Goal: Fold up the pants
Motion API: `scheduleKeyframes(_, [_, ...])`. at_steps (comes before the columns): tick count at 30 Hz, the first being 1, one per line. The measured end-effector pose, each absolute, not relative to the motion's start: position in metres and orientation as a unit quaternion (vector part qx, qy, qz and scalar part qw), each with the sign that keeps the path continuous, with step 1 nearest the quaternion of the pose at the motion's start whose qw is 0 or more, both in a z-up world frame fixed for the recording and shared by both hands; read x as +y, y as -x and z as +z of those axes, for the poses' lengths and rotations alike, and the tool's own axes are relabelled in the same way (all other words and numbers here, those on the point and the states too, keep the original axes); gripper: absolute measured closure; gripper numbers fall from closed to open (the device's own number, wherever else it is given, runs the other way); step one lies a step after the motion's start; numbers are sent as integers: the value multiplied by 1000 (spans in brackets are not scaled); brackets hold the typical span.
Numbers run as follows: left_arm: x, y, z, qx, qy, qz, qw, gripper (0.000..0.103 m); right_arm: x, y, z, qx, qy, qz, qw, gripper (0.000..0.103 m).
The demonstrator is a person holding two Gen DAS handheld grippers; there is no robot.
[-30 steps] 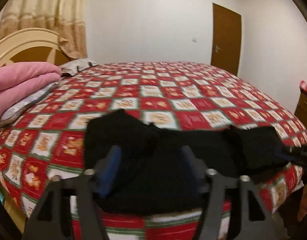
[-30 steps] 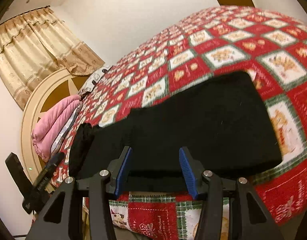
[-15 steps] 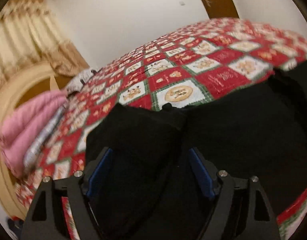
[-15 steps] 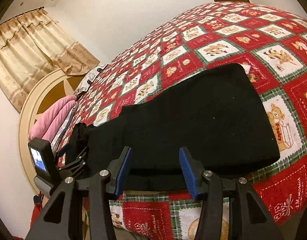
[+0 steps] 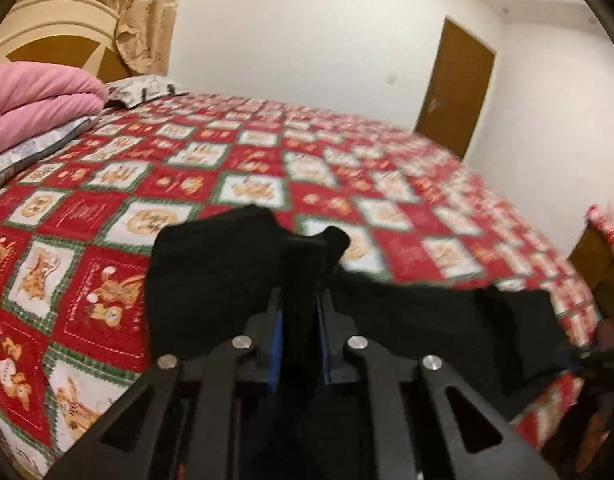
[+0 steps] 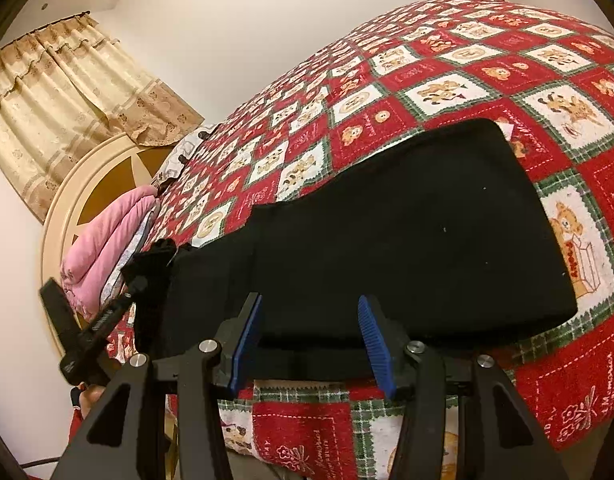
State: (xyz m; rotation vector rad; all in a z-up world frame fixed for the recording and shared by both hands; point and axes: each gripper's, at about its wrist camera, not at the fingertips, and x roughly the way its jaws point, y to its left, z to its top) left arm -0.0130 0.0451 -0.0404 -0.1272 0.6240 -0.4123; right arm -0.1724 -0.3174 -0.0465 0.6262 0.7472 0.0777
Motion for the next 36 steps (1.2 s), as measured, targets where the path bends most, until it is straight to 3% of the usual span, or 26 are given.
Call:
scheduleKeyframes(11, [-17,76,-14,255,61,-335,905,87,-325,170,-27,328,-355,112,868,52])
scheduleKeyframes(12, [-20,81,-15,254,58,-342,903,87,-324,163,-24,326,-372,142,857,49])
scheduleKeyframes(14, [-27,89,-20,255,53,-356,898,87,-319,148,-22,329,-408,184,831,24])
scheduleKeyframes(15, [-28,91,-22,258,51,-359,895,87,-316,141,-21,329,-419,196,823,22])
scheduleKeyframes(24, [-19,98,-21,254,58,-352,899,87,-260,78,-63,424,-482,249,725,22])
scheduleKeyframes(30, [-18,103,-25,259,59,-357,895,87,-249,53,-65,441,-464,230,733,22])
scheduleKeyframes(31, [-19,104,-25,257,56,-357,896,87,-246,51,-63,445,-451,228,739,25])
scheduleKeyframes(32, [-20,105,-24,255,50,-356,898,87,-245,51,-61,443,-441,228,746,42])
scheduleKeyframes(34, [-22,106,-24,254,43,-352,900,87,-242,49,-56,451,-402,224,765,63])
scheduleKeyframes(36, [-24,106,-25,257,40,-351,899,87,-247,54,-53,445,-384,223,778,68])
